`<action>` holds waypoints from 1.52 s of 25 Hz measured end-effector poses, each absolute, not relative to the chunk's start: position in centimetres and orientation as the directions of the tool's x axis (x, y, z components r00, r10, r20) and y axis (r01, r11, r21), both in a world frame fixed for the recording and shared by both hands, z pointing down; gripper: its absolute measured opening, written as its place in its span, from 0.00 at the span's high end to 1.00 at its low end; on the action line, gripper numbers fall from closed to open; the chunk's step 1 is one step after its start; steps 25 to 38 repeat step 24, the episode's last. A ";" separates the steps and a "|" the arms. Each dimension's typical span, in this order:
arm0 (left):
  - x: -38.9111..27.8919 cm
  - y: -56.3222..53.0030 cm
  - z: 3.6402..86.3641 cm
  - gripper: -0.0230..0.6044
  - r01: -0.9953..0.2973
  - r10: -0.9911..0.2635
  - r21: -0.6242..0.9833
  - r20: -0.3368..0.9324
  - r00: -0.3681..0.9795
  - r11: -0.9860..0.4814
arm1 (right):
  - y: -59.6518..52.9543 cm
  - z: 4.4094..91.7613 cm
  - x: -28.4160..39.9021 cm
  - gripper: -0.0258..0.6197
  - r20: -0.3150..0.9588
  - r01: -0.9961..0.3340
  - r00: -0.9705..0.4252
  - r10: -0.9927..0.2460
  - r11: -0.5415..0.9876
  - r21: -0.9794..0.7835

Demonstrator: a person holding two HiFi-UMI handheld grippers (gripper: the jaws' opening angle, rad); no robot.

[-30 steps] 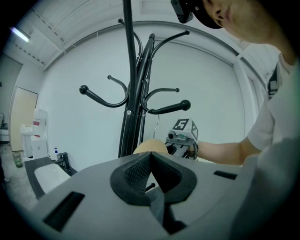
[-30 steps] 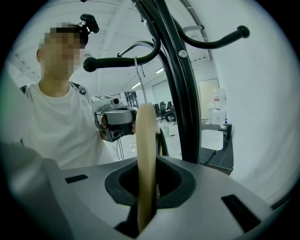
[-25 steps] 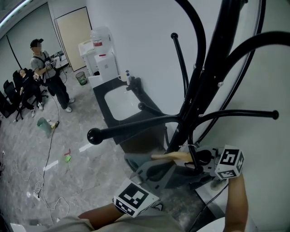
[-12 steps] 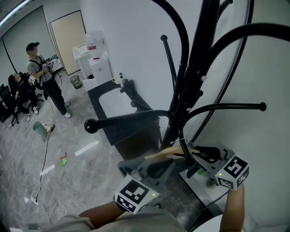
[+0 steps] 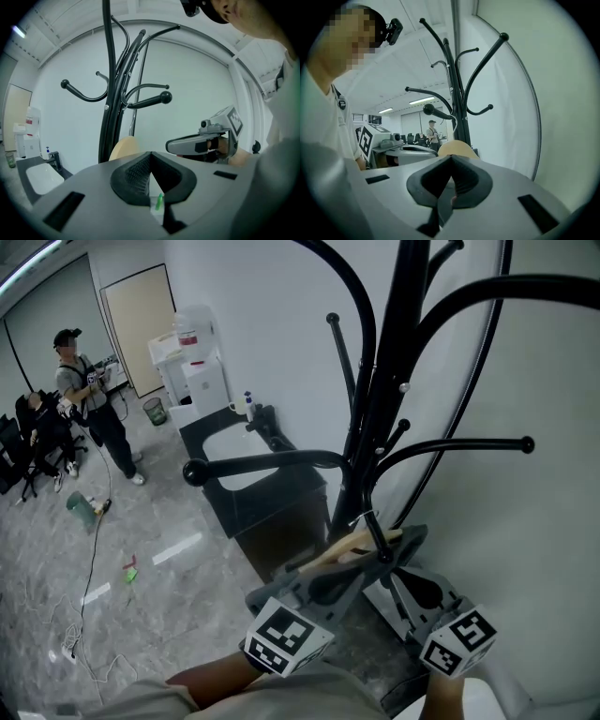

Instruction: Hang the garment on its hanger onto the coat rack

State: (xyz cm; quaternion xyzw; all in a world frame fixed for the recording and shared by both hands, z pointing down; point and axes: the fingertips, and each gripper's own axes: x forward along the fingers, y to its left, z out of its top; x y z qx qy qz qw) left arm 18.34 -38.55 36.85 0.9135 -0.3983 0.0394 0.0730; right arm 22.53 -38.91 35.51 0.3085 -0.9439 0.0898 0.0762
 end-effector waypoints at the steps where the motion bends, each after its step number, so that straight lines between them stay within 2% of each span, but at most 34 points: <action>1: 18.5 -38.3 36.9 0.95 -0.733 -0.721 0.104 0.131 0.680 -0.673 | -38.7 35.6 22.6 0.94 0.193 -0.600 -0.797 -0.573 0.789 -0.135; 38: 17.8 -37.0 37.4 0.96 -0.766 -0.754 0.091 0.138 0.643 -0.636 | -37.9 36.0 21.5 0.94 0.168 -0.540 -0.839 -0.518 0.830 -0.140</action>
